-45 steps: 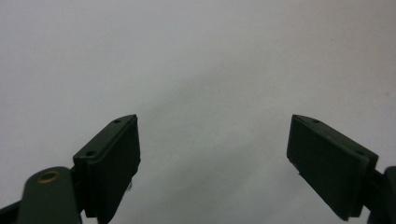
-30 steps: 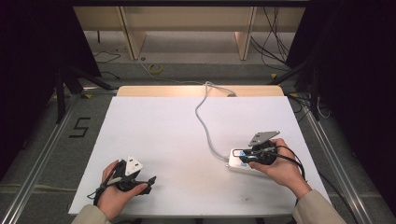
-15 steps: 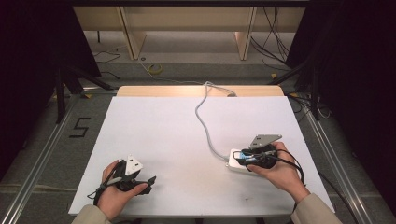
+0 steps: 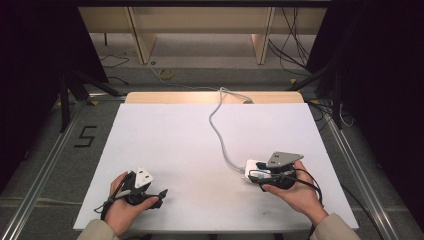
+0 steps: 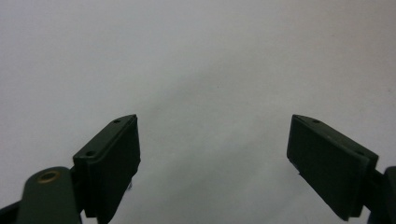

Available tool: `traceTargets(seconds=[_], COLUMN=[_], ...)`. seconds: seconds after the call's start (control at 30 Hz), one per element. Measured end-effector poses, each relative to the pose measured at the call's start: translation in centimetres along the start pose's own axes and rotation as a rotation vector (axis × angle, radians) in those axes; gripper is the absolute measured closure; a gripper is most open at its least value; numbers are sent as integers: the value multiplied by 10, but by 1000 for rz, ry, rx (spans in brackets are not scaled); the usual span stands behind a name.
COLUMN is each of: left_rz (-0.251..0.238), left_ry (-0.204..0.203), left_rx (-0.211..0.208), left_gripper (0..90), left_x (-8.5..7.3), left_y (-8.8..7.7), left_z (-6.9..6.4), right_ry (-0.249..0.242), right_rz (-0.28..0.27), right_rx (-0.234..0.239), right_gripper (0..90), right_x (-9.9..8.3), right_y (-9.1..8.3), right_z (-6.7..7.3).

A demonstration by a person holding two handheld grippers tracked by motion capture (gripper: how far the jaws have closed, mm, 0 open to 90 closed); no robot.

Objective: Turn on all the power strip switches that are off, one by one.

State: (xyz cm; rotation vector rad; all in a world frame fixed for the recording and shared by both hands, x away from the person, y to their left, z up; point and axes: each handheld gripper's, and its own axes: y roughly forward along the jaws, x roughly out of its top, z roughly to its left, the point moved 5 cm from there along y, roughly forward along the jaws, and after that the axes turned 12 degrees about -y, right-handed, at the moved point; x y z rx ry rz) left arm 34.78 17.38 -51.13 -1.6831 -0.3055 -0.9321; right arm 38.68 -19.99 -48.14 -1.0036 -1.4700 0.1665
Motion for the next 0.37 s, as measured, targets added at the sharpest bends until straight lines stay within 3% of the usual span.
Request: traceTargets(seconds=[0.37], left_rz=[15], left_ry=[-10], left_rx=[-7], left_gripper=[171], left_x=[-2], left_y=[4], left_z=[1], right_ry=[-4], right_rz=[-17], right_rx=[7], right_gripper=[438], right_x=[-1], right_y=[4], right_z=[8])
